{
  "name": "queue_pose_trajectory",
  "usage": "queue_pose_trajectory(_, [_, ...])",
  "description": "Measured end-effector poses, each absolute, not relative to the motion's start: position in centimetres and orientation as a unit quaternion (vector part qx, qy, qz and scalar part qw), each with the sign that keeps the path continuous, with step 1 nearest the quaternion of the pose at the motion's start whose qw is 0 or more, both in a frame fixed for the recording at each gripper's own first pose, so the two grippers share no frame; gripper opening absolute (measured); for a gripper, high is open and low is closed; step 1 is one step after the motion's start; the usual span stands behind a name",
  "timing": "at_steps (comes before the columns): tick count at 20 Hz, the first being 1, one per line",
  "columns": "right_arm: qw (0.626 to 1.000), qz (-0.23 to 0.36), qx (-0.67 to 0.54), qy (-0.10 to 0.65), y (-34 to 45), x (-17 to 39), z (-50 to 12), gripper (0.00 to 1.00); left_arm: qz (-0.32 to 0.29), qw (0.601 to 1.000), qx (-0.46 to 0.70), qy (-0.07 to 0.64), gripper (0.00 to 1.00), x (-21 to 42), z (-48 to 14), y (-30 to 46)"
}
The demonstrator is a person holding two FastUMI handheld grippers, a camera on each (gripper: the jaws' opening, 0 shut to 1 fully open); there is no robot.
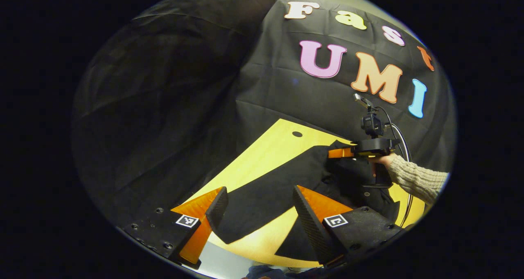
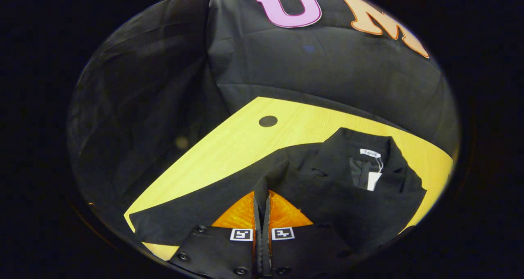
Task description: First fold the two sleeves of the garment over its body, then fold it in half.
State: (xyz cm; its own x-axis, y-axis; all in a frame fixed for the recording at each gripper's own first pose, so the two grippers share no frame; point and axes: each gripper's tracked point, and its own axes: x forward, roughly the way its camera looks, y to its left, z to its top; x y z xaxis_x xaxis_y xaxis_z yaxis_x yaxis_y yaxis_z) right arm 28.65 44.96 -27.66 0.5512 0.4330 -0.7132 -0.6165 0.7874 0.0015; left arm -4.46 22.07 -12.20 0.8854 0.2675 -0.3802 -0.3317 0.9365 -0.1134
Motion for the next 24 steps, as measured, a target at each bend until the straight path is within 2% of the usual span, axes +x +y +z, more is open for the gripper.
queue_pose_trajectory(4, [0.867, 0.293, -0.112, 0.387, 45.0, 29.0, -29.4, 0.04, 0.171, 0.962, -0.089, 0.191, 0.95, -4.6, -12.5, 22.8])
queue_pose_trajectory(9, [0.870, 0.296, -0.105, 0.381, 45.2, 29.4, -29.3, 0.24, 0.182, 0.957, -0.097, 0.203, 0.95, -4.9, -13.9, 23.8])
queue_pose_trajectory(11, [0.868, 0.298, -0.111, 0.381, 44.9, 29.0, -28.9, 0.58, 0.186, 0.956, -0.098, 0.205, 0.95, -5.0, -13.9, 24.3])
queue_pose_trajectory(12, [0.867, 0.300, -0.114, 0.382, 44.7, 28.8, -28.6, 0.49, 0.188, 0.955, -0.098, 0.207, 0.95, -5.0, -14.1, 24.5])
queue_pose_trajectory(15, [0.865, 0.313, -0.124, 0.373, 44.3, 27.9, -27.3, 0.98, 0.191, 0.952, -0.100, 0.215, 0.95, -4.9, -14.9, 24.7])
queue_pose_trajectory(16, [0.868, 0.312, -0.131, 0.363, 43.9, 27.9, -26.4, 0.98, 0.194, 0.951, -0.099, 0.219, 0.95, -5.0, -15.3, 24.8])
queue_pose_trajectory(17, [0.872, 0.312, -0.134, 0.354, 43.6, 27.8, -25.6, 0.94, 0.196, 0.950, -0.100, 0.222, 0.95, -5.0, -15.7, 24.9])
queue_pose_trajectory(19, [0.879, 0.314, -0.121, 0.338, 43.3, 27.1, -23.6, 0.98, 0.200, 0.947, -0.108, 0.229, 0.95, -5.0, -16.5, 25.1])
queue_pose_trajectory(22, [0.892, 0.315, -0.111, 0.305, 41.9, 25.9, -20.0, 0.98, 0.206, 0.940, -0.111, 0.246, 0.95, -5.4, -18.5, 25.6])
queue_pose_trajectory(23, [0.897, 0.312, -0.117, 0.290, 41.1, 25.5, -18.7, 0.94, 0.208, 0.939, -0.110, 0.252, 0.95, -5.4, -19.1, 25.7])
queue_pose_trajectory(24, [0.901, 0.310, -0.124, 0.277, 40.3, 24.9, -17.5, 0.98, 0.211, 0.937, -0.110, 0.256, 0.95, -5.7, -19.8, 26.0])
